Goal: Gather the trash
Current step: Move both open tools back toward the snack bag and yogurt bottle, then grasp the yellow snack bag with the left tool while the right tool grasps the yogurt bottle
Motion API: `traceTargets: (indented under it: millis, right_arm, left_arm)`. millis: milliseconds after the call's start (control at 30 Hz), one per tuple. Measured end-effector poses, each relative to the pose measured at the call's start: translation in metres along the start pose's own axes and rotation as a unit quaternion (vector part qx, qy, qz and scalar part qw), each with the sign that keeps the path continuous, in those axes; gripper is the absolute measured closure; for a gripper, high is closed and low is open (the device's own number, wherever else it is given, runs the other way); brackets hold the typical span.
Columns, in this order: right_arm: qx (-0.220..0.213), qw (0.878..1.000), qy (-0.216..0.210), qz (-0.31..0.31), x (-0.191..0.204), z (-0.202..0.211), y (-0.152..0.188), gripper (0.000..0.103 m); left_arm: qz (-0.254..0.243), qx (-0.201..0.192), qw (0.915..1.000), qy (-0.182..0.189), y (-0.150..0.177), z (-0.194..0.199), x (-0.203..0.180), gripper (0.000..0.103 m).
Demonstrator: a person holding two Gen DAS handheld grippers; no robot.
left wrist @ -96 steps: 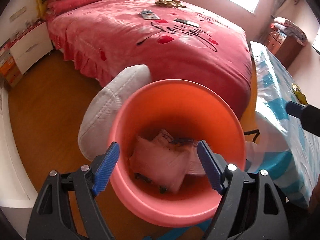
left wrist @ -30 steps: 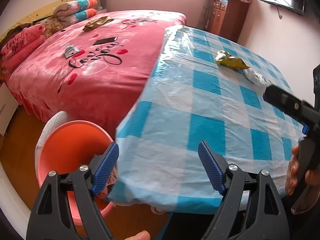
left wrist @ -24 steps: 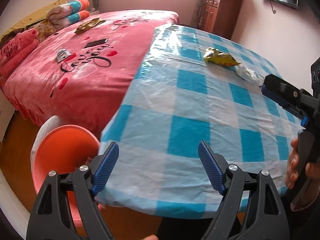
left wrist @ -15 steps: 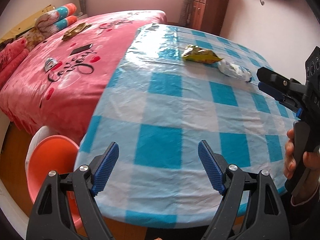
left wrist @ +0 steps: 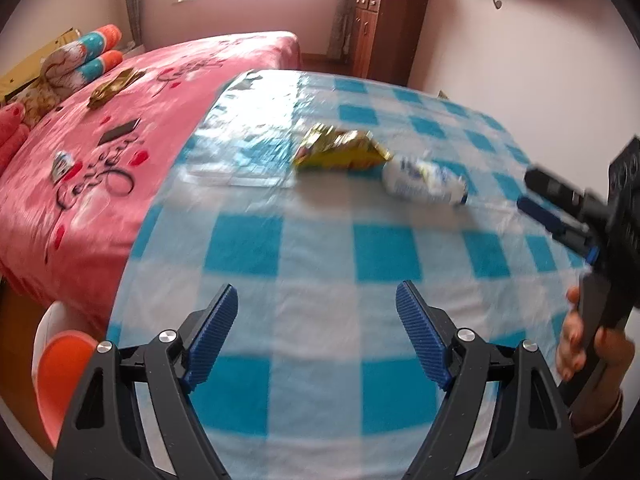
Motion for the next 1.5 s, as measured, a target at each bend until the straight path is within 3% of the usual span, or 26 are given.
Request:
traceTargets:
  millis: [200,400,600,700,1000,1267,1500]
  right_arm:
    - [0.015,1.000,0.018,0.016,-0.006,-0.006,0.001,0.006]
    - [0.032,0.999,0.019,0.024,-0.008,-0.012,0.007,0.006]
    - [0.046,0.999,0.001,0.015,-0.010,-0.018,0.010,0.006]
    - [0.050,0.999,0.001,0.017,-0.010,-0.021,0.009,0.006]
    - [0.051,0.999,-0.009,0.004,-0.017,-0.021,0.008,0.006]
    - [0.054,0.998,-0.011,-0.011,-0.026,-0.021,0.006,0.006]
    - [0.039,0.999,0.010,-0.029,-0.040,-0.013,0.000,0.006]
  left_arm:
    - [0.015,-0.013,0.9994,0.028,-0.048,-0.023,-0.012,0.021]
    - [0.030,0.005,0.9980,0.055,-0.093,-0.064,-0.019,0.021]
    - [0.032,0.041,0.9975,0.048,-0.115,-0.107,-0.020,0.021]
    - [0.017,0.040,0.9985,0.033,-0.122,-0.116,-0.020,0.021]
    - [0.008,0.067,0.9977,0.003,-0.127,-0.142,-0.015,0.021]
    - [-0.003,0.053,0.9986,-0.007,-0.121,-0.142,-0.020,0.026]
    - [-0.041,0.060,0.9972,0.014,-0.101,-0.130,-0.049,0.033]
Point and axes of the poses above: each gripper's, at about its wrist camera, not at the fingertips, and z roughly against the way its jaws point, x to its left, y to its underside, the point moved 6 cm from there along -z, roughly the way its jaws point, and after that the axes turned 1 degree about x, right-handed, at the moved point
